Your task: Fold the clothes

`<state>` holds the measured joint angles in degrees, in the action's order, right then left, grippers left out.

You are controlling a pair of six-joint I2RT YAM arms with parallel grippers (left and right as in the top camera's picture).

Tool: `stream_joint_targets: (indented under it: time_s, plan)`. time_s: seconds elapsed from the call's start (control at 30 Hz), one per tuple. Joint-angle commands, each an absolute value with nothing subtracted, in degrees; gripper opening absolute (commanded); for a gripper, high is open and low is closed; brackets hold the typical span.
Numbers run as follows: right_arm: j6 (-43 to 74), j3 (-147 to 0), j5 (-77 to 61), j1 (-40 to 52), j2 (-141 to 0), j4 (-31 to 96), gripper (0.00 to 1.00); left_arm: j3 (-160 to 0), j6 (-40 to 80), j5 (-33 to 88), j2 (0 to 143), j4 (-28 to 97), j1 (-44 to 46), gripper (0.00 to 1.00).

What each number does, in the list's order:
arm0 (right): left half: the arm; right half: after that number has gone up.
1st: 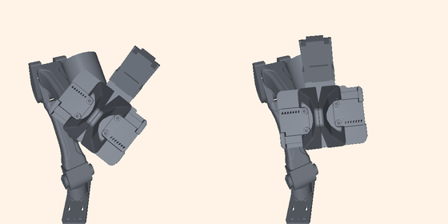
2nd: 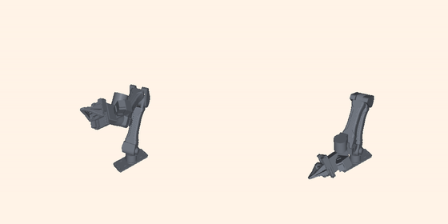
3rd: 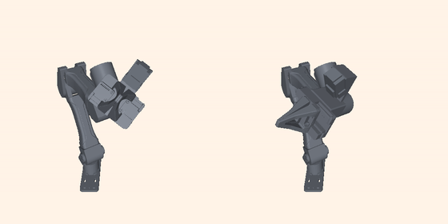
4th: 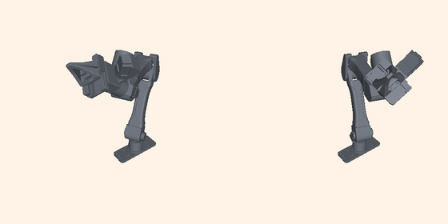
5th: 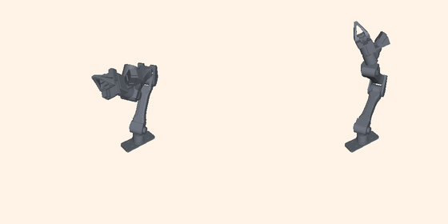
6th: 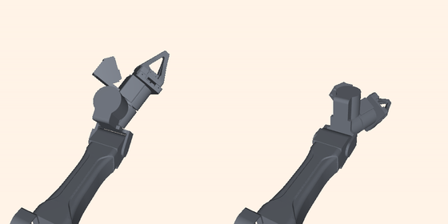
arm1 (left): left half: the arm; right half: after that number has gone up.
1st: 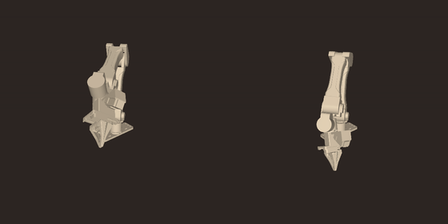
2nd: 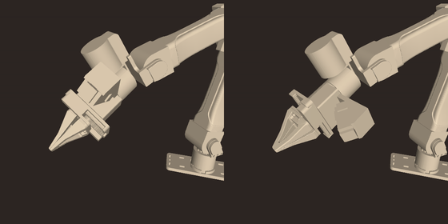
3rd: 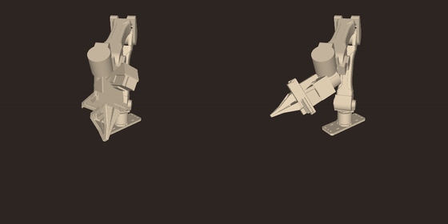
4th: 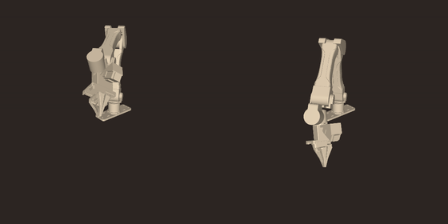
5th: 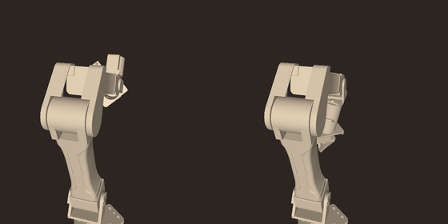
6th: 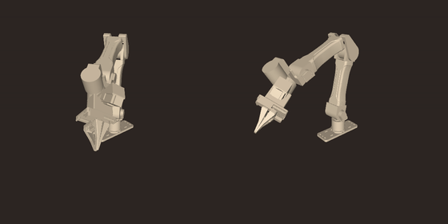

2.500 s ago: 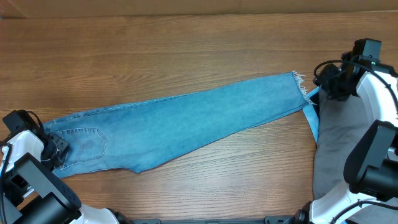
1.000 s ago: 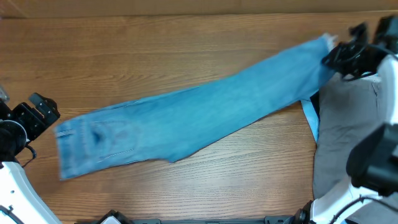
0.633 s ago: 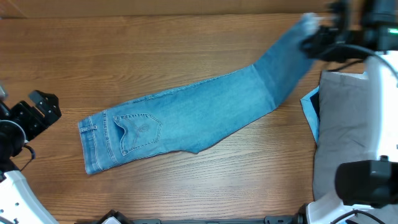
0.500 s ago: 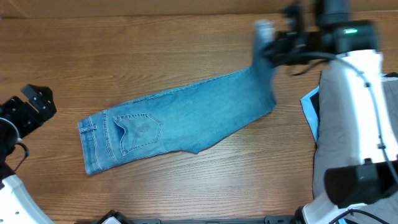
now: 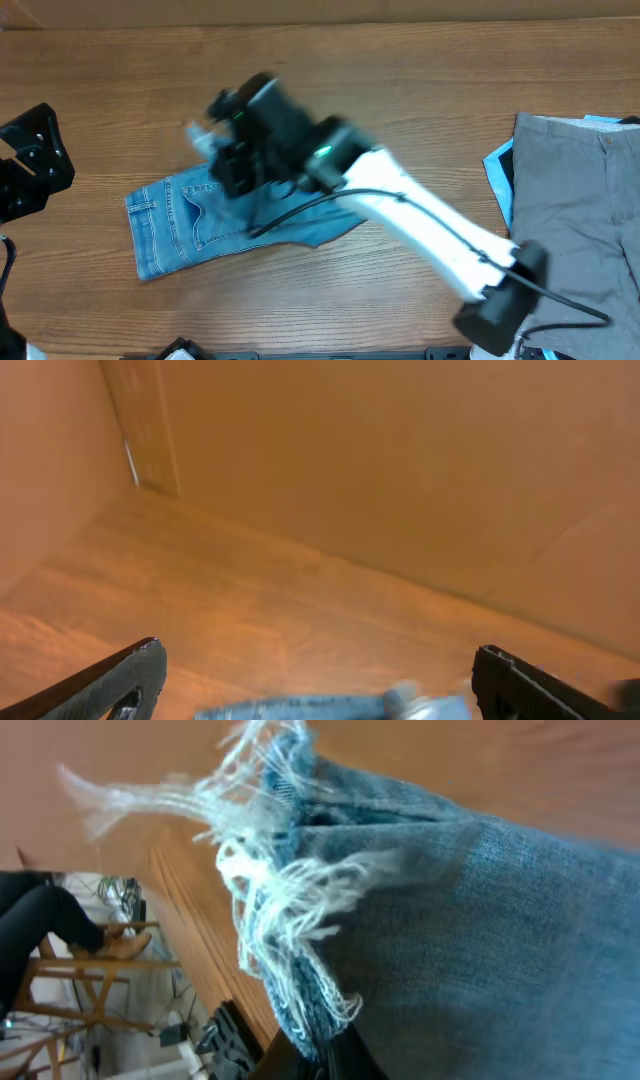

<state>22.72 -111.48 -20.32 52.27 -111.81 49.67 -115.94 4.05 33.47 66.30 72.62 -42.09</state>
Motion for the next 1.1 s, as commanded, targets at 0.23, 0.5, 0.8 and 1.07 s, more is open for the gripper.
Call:
stream_joint_targets:
  time_s: [0.23, 0.5, 0.8, 1.07]
  plan:
    - [26.8, -111.4, -16.8, 59.9, -124.6, 35.2, 0.40, -119.2, 4.5, 37.5, 65.9, 73.4, -41.9, 1.00]
    - [25.1, -111.5, -15.0, 57.3, -121.2, 41.8, 0.56, -119.0, 3.2, 36.6, 67.0, 76.9, -41.9, 1.00]
    - [25.3, -111.5, -14.9, 36.4, -116.0, 63.5, 0.57, -115.1, 1.1, 30.7, 74.6, 88.2, -41.9, 1.00]
    - [15.2, -111.5, -23.2, 23.0, -116.0, 73.7, 0.54, -97.8, -5.0, 28.8, 82.2, 87.7, -41.9, 1.00]
